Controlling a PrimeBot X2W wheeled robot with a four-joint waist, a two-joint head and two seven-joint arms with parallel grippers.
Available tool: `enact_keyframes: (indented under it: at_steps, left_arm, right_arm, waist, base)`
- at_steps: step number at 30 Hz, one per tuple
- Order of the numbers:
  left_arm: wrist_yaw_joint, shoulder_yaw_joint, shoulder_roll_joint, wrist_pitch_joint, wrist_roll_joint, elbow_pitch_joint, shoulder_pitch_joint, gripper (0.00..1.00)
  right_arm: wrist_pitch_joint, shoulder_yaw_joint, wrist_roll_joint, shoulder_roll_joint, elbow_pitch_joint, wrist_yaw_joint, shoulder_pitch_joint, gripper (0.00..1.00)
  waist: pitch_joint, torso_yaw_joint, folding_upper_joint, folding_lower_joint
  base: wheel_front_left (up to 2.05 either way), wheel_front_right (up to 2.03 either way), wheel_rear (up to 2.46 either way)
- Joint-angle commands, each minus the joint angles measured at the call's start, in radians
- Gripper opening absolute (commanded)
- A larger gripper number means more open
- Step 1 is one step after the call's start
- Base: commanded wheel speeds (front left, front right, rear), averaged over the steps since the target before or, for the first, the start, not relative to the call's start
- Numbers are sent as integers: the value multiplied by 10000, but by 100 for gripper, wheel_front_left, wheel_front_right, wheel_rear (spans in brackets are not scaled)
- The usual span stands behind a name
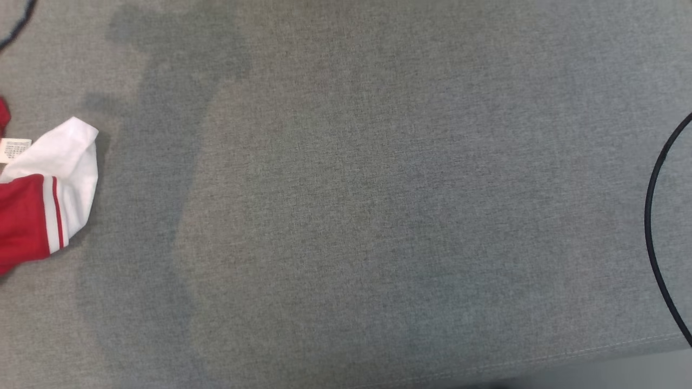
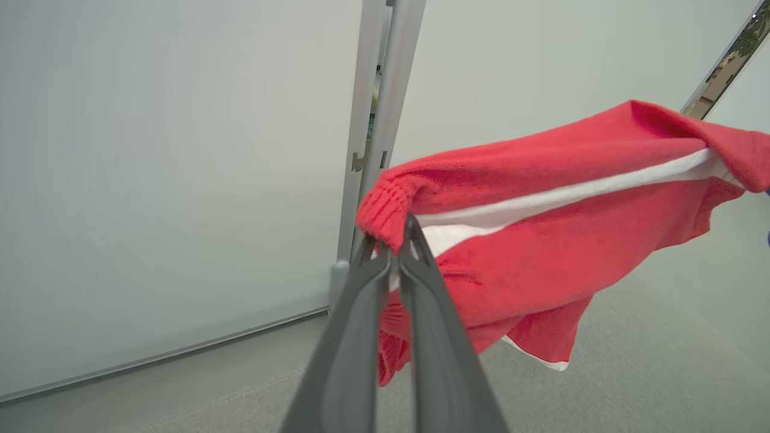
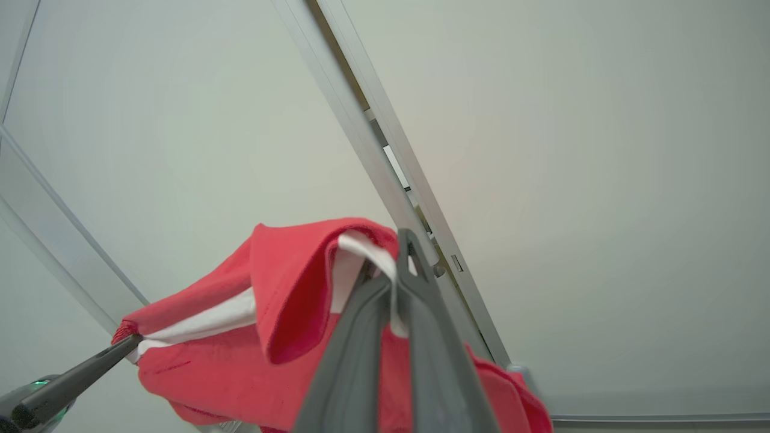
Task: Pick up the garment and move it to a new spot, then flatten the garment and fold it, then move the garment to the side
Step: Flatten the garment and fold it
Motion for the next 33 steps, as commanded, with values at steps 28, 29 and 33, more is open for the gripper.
enact_keyframes:
  at_steps: [28,29,33]
  left_arm:
    - [-87,-4456,2874,245,-2789,-5236,6110,0]
    - [-87,-4476,3014,358,-2965,-5431,6297,0]
    - [-87,-4521,3637,794,-3674,-6363,6904,0]
  right_arm:
    - [605,4606,3672,-3320,-2772,2,7779,0]
    - [719,4626,3805,-3462,-2932,2,8000,0]
    - [1228,4582,4322,-4161,-3857,1,8872,0]
  waist:
    - [-2828,-148,0,-2]
    - [-2979,-148,0,-2]
    - [-3435,-87,0,-2]
  base:
    - [0,0,0]
    - [0,0,0]
    - [0,0,0]
